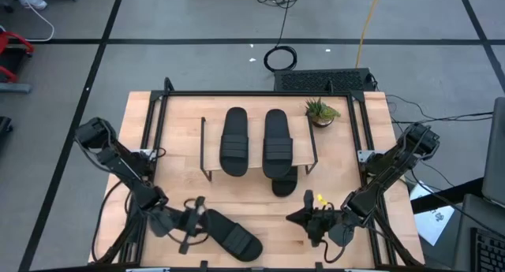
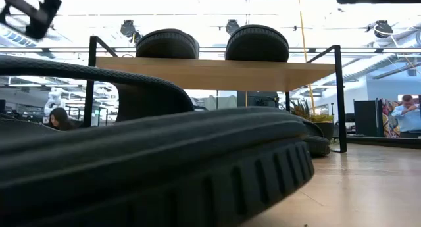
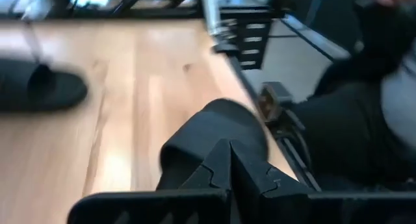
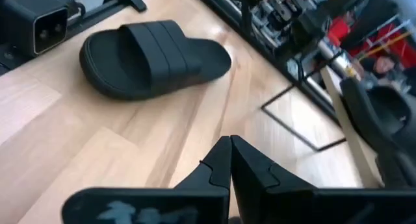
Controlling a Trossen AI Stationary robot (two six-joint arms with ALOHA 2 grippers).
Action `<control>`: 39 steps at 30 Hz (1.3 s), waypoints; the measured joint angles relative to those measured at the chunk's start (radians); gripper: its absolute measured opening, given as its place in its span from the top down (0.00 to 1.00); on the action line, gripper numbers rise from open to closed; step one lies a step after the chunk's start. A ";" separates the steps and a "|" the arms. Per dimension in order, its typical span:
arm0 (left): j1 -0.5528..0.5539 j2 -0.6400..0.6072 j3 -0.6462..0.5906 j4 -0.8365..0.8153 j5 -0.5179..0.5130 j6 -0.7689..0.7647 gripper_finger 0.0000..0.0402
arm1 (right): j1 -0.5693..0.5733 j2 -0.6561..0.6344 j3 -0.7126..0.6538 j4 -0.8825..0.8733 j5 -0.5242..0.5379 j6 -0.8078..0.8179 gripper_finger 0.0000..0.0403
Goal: Pick and place slides into the shelf
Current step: Put the black slide under the shelf
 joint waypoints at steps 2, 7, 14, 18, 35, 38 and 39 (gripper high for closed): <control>0.020 0.000 0.000 -0.039 -0.012 -0.142 1.00 | 0.000 -0.004 0.000 -0.020 0.000 0.027 1.00; 0.046 0.026 -0.001 -0.057 0.042 -0.421 0.97 | 0.000 -0.004 -0.011 -0.037 -0.004 0.042 1.00; 0.010 0.191 0.071 -0.013 0.119 -0.497 0.74 | -0.010 -0.004 -0.057 -0.038 -0.004 0.072 1.00; 0.029 0.251 0.130 -0.013 0.170 -0.492 0.53 | -0.030 -0.004 -0.068 -0.018 -0.004 0.084 1.00; 0.155 0.255 0.141 -0.010 0.253 -0.635 0.01 | -0.044 -0.004 -0.071 0.000 -0.008 0.091 1.00; 0.161 0.255 0.140 -0.011 0.247 -0.641 0.02 | -0.044 -0.004 -0.071 0.000 -0.008 0.091 1.00; 0.161 0.255 0.140 -0.011 0.245 -0.640 0.03 | -0.044 -0.004 -0.071 0.000 -0.008 0.091 1.00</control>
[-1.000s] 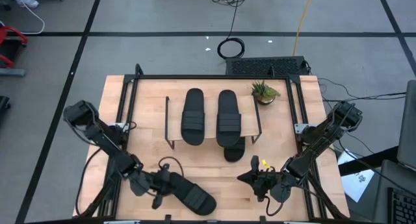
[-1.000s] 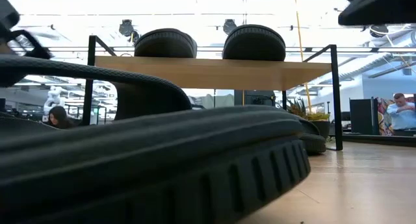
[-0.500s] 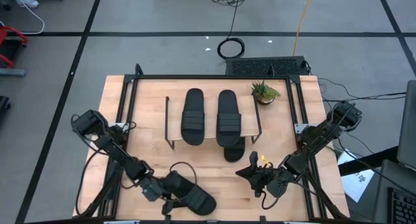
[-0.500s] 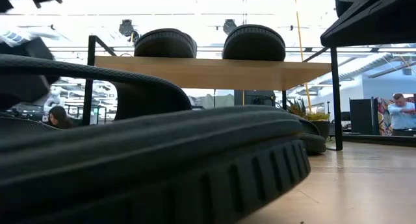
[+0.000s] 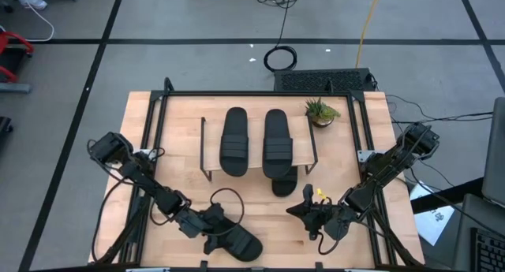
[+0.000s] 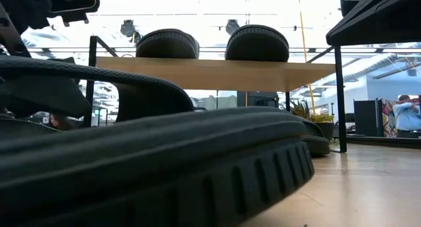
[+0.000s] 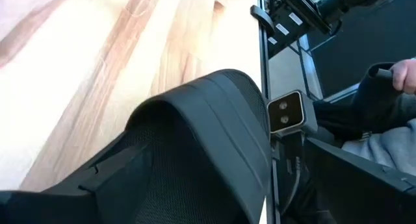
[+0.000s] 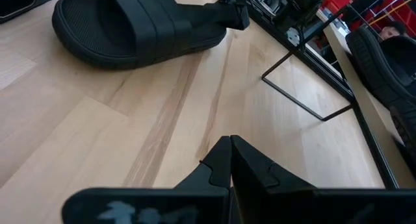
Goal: Pick and place slides into the shelf
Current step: Put the black slide under the shelf
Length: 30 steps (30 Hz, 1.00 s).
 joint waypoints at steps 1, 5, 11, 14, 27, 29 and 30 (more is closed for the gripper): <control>0.000 0.000 0.000 0.000 0.000 0.000 0.05 | 0.000 0.000 0.000 0.000 0.000 0.000 1.00; 0.000 0.013 0.000 0.036 0.027 -0.027 0.16 | 0.000 0.000 0.000 0.000 0.000 0.000 1.00; -0.001 0.082 0.000 0.155 0.059 -0.025 0.31 | 0.000 0.000 0.000 0.000 0.000 0.000 1.00; 0.007 0.113 0.000 0.172 0.050 -0.021 0.34 | 0.000 0.000 0.000 0.000 0.000 0.000 1.00; 0.009 0.096 0.000 0.215 0.052 0.207 0.94 | 0.000 0.000 0.000 0.026 0.000 -0.028 1.00; 0.008 0.063 0.000 0.210 0.048 0.232 0.96 | 0.000 0.000 0.000 0.046 0.000 -0.058 1.00; 0.005 0.044 0.000 0.200 0.038 0.239 0.96 | 0.000 0.000 0.000 0.060 0.000 -0.075 1.00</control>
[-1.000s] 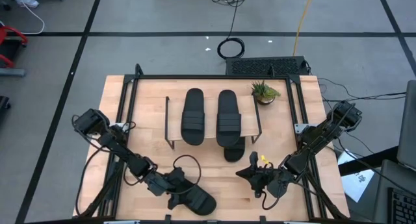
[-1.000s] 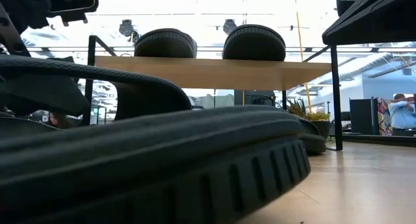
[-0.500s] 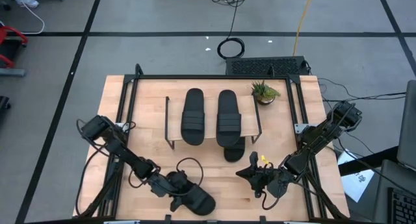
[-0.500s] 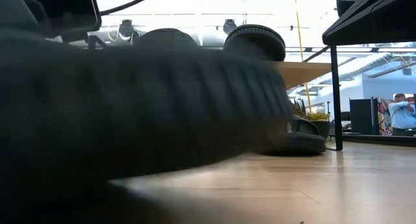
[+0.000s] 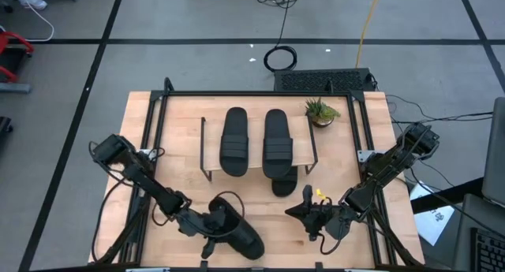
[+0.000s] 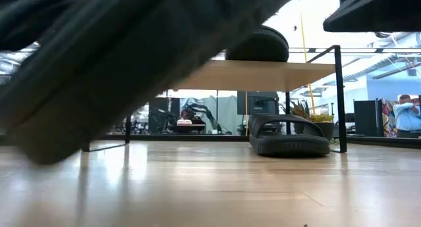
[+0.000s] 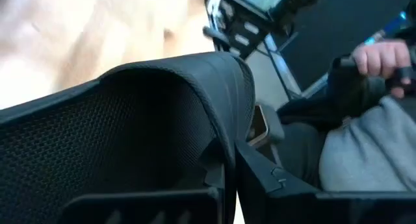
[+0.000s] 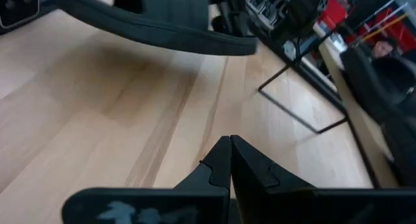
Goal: Pick and place slides into the shelf
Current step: Put the black slide under the shelf
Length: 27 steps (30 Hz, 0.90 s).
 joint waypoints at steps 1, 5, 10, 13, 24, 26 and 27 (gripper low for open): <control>-0.002 -0.022 0.000 -0.020 -0.016 0.006 0.96 | 0.000 0.000 0.000 0.013 0.000 -0.015 1.00; -0.021 -0.115 0.000 -0.120 -0.075 0.018 0.99 | 0.000 0.000 0.000 0.062 0.001 -0.071 1.00; -0.029 -0.208 0.000 -0.159 -0.142 0.061 0.99 | 0.000 0.000 0.000 0.130 0.003 -0.163 1.00; -0.028 -0.242 0.011 -0.161 -0.214 0.127 0.99 | 0.000 0.000 0.000 0.217 0.002 -0.166 1.00; -0.026 -0.240 0.233 -0.510 -0.341 0.299 1.00 | 0.046 0.000 0.000 0.426 0.007 -0.291 1.00; -0.025 -0.228 0.243 -0.549 -0.341 0.253 1.00 | 0.053 0.000 0.000 0.426 0.009 -0.293 1.00; -0.025 -0.223 0.245 -0.561 -0.341 0.219 1.00 | 0.054 0.000 0.000 0.425 0.009 -0.293 1.00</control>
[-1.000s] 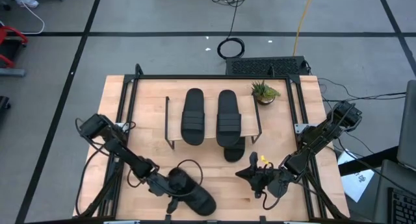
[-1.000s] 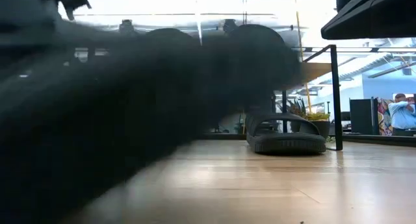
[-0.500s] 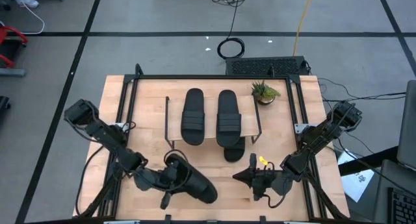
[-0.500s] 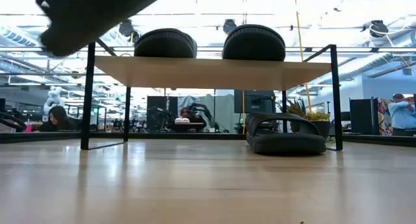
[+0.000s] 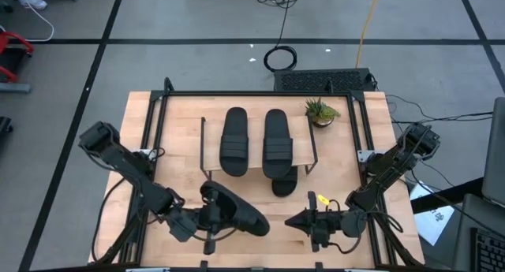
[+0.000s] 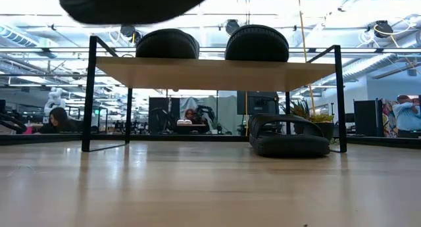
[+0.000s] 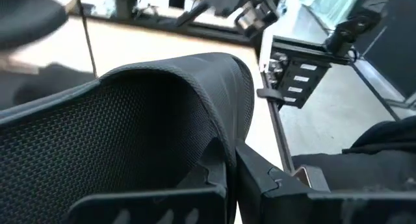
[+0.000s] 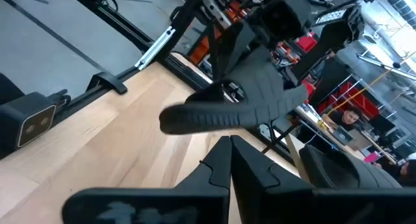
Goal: Pick and place slides into the shelf
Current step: Put the black slide under the shelf
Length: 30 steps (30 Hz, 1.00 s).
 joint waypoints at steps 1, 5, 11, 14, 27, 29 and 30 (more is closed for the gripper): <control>0.000 0.008 0.000 -0.012 0.004 -0.034 1.00 | 0.000 0.000 0.000 -0.001 0.000 0.000 1.00; -0.007 0.051 0.000 -0.041 0.063 -0.162 1.00 | -0.001 0.000 0.000 -0.011 0.000 0.022 1.00; -0.030 0.133 0.000 0.015 0.141 -0.287 1.00 | -0.001 0.000 0.000 -0.030 -0.004 0.032 1.00; -0.034 0.156 0.000 0.077 0.121 -0.269 1.00 | -0.001 0.000 0.000 -0.029 -0.004 0.033 1.00; -0.032 0.151 0.087 0.168 -0.214 0.101 1.00 | 0.027 0.000 0.000 0.126 -0.008 0.030 1.00; -0.030 0.151 0.104 0.167 -0.239 0.144 1.00 | 0.038 0.000 0.000 0.154 -0.022 0.029 1.00; -0.029 0.151 0.110 0.168 -0.257 0.167 1.00 | 0.042 0.000 0.000 0.167 -0.045 0.032 1.00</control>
